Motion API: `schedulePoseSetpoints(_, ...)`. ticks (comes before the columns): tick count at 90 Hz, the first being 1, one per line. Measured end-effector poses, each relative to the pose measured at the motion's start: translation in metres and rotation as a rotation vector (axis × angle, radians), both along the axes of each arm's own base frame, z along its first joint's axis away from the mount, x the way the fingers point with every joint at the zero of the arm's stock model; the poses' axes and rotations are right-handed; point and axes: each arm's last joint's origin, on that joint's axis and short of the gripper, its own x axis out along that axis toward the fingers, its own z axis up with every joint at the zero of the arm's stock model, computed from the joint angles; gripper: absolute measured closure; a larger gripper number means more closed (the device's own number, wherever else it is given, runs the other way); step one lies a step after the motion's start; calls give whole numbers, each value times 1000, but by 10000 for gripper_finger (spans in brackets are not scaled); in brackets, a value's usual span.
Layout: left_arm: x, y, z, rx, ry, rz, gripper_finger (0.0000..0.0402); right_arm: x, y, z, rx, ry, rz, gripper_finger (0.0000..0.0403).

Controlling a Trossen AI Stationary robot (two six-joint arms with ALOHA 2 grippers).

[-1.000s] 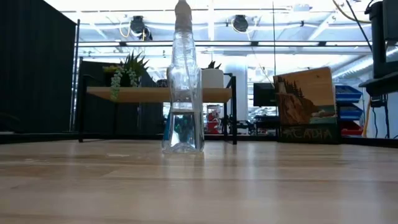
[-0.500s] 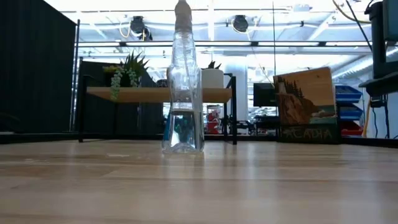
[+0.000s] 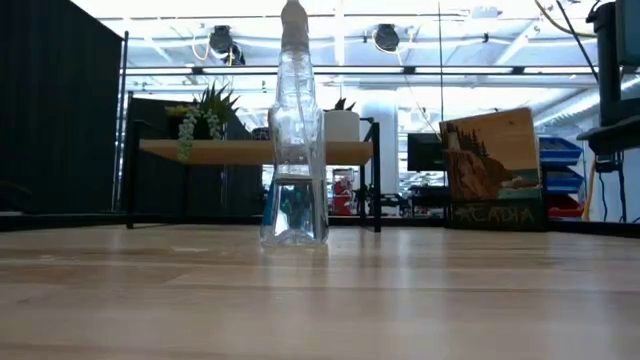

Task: Apply microfiber cloth
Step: Wipe the back of the cellphone using the pink microfiber cloth

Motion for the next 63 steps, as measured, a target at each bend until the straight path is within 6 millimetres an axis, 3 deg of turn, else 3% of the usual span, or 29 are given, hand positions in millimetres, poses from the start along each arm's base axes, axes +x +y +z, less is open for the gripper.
schedulePoseSetpoints(24,4,2,-1,-38,-22,-51,391,22,-12,-12,157,-19,111,394)
schedulePoseSetpoints(51,6,4,-3,-29,-23,-39,391,55,-10,-57,147,96,165,394)
schedulePoseSetpoints(63,5,3,0,-17,-32,-17,391,61,-9,-76,106,169,168,394)
